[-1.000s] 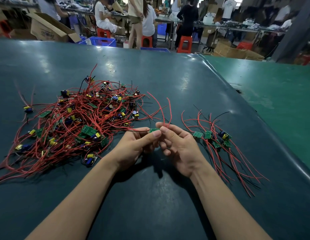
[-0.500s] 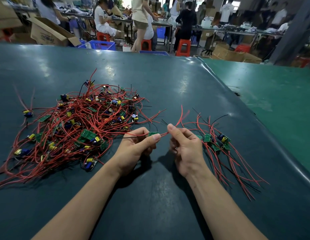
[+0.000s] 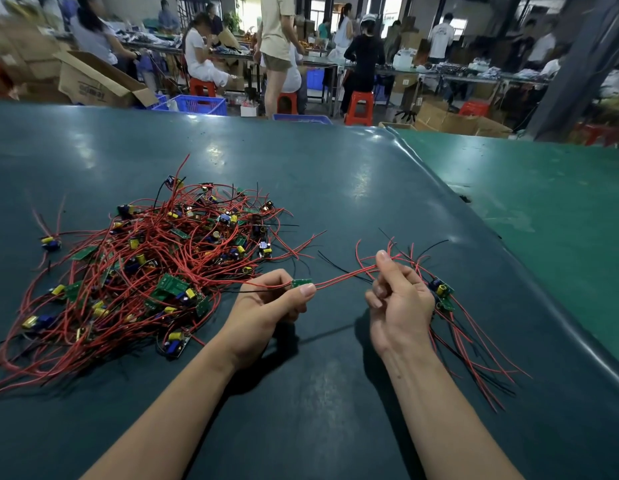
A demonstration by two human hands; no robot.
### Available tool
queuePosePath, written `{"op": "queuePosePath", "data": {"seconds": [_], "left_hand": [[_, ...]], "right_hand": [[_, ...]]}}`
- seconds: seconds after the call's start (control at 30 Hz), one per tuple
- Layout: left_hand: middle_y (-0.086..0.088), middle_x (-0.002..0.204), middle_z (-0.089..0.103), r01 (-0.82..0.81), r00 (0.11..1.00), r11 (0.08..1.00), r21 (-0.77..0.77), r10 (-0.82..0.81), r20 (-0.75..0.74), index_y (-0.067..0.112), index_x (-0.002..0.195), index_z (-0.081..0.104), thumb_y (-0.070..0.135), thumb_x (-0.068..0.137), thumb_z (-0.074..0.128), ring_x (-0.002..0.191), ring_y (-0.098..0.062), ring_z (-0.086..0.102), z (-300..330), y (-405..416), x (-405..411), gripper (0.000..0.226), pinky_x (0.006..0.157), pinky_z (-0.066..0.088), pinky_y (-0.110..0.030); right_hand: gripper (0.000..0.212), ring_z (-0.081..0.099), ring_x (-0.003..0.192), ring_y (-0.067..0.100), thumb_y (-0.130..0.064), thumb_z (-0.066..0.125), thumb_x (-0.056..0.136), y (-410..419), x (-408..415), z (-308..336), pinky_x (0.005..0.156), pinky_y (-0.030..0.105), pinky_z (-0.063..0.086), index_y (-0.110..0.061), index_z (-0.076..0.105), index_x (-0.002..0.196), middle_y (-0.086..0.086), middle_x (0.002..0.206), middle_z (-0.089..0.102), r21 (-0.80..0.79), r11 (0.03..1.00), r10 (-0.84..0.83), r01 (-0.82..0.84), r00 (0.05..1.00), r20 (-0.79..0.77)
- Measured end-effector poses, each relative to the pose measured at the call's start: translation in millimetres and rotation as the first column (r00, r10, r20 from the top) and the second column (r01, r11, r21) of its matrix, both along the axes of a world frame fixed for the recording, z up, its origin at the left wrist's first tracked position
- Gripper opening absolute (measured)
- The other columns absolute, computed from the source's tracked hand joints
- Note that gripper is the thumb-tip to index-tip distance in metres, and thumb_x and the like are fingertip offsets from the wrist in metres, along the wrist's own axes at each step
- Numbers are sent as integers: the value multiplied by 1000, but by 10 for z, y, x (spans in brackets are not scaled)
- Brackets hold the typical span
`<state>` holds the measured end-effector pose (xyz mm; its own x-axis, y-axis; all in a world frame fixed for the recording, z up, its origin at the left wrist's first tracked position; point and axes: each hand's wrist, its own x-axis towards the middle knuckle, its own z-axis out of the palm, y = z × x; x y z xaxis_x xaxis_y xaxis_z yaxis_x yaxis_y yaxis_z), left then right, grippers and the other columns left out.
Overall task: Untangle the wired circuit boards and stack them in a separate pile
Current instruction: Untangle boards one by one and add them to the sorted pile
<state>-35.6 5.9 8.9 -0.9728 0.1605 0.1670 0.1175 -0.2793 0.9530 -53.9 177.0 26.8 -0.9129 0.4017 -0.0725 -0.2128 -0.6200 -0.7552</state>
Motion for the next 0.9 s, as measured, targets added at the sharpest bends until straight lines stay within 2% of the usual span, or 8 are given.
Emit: {"op": "queuePosePath", "data": {"seconds": [0.27,0.4,0.5,0.6,0.73,0.9], "left_hand": [[0,59,55,-14,999,999,-40,12,-43,20,62,56,33,70,79,59,-17,42,-11,17,5,28,58,33,-29],[0,60,57,-13,997,994,-112,5,-72,20,62,58,38,72,78,57,-14,45,-16,2,20,29,57,37,-24],[-1,60,55,10,999,998,-63,-13,-39,18,62,57,34,72,78,59,-18,44,-21,-19,11,29,60,34,-32],[-1,60,54,33,999,999,-5,-33,4,19,62,56,32,71,79,59,-17,43,-18,-37,4,28,60,32,-32],[1,59,55,-6,1000,1000,9,6,13,22,59,55,33,68,79,59,-17,44,-16,-37,-12,29,59,32,-31],[-2,59,55,-47,999,995,-88,44,-31,21,57,56,37,70,79,60,-19,41,-21,3,-7,30,58,31,-33]], "right_hand": [[32,34,40,6,-1,69,86,18,2,17,36,18,24,-14,50,65,-6,49,45,4,993,-119,119,993,7],[39,28,36,8,-4,67,89,18,-11,-1,37,18,23,-17,40,64,-8,44,35,129,973,-192,189,981,13],[32,32,37,8,-9,64,93,-1,-17,-32,38,17,26,-18,43,71,-6,48,41,176,980,-97,95,995,-1],[25,40,39,9,-11,64,94,-5,-24,-52,37,17,30,-18,47,77,-3,55,52,171,985,13,-10,1000,-15],[25,46,40,10,-12,70,90,21,-31,-60,36,19,31,-17,50,77,3,61,57,367,921,-129,132,991,-33],[29,45,36,12,-9,74,84,38,-31,-88,34,19,31,-19,49,75,6,67,62,355,898,-265,259,964,-33]]}}
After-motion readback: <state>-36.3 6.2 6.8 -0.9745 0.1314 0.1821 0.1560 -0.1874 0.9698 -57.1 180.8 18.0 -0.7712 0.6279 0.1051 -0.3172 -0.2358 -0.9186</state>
